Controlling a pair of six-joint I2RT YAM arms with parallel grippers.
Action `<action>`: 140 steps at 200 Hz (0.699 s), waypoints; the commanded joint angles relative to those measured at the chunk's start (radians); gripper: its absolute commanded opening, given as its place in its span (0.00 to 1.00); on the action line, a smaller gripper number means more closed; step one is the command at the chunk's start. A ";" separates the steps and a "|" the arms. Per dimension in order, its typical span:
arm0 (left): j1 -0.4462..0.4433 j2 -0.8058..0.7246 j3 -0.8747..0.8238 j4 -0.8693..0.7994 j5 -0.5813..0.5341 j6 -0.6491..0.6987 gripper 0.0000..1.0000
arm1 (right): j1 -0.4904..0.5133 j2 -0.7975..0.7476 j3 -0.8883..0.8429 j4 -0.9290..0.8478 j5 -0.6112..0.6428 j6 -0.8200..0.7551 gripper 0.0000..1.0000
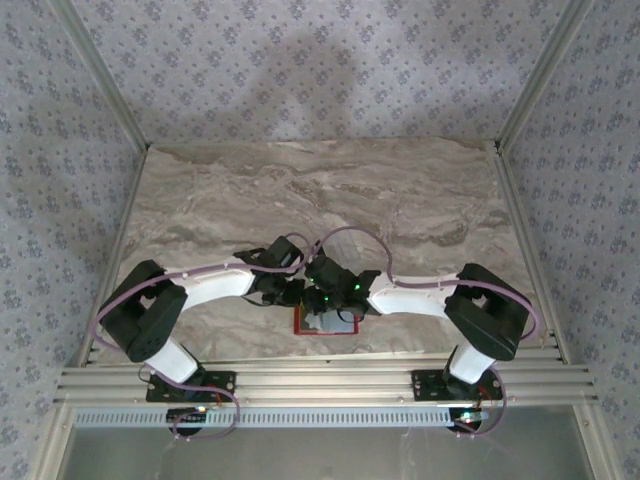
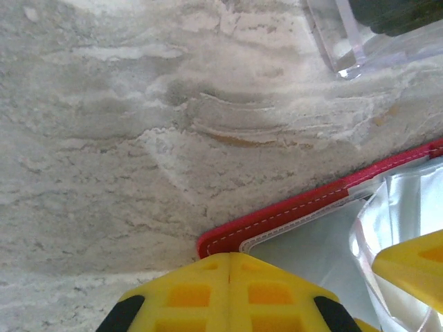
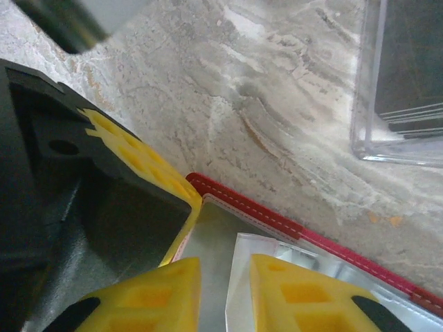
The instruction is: Put the credit cards into the card holder
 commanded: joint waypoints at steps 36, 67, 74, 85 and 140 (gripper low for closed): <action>0.046 -0.073 -0.063 0.068 0.112 -0.028 0.04 | 0.002 -0.066 -0.011 0.108 -0.121 0.007 0.41; 0.062 -0.080 -0.073 0.076 0.121 -0.038 0.06 | 0.008 -0.098 -0.001 0.089 -0.155 -0.011 0.52; 0.067 -0.086 -0.077 0.078 0.122 -0.040 0.06 | 0.008 -0.108 0.000 0.080 -0.152 -0.012 0.54; 0.078 -0.096 -0.085 0.080 0.122 -0.043 0.07 | 0.008 -0.125 -0.004 0.069 -0.145 -0.011 0.55; 0.102 -0.123 -0.103 0.087 0.127 -0.053 0.10 | 0.008 -0.202 -0.019 -0.007 -0.094 -0.076 0.65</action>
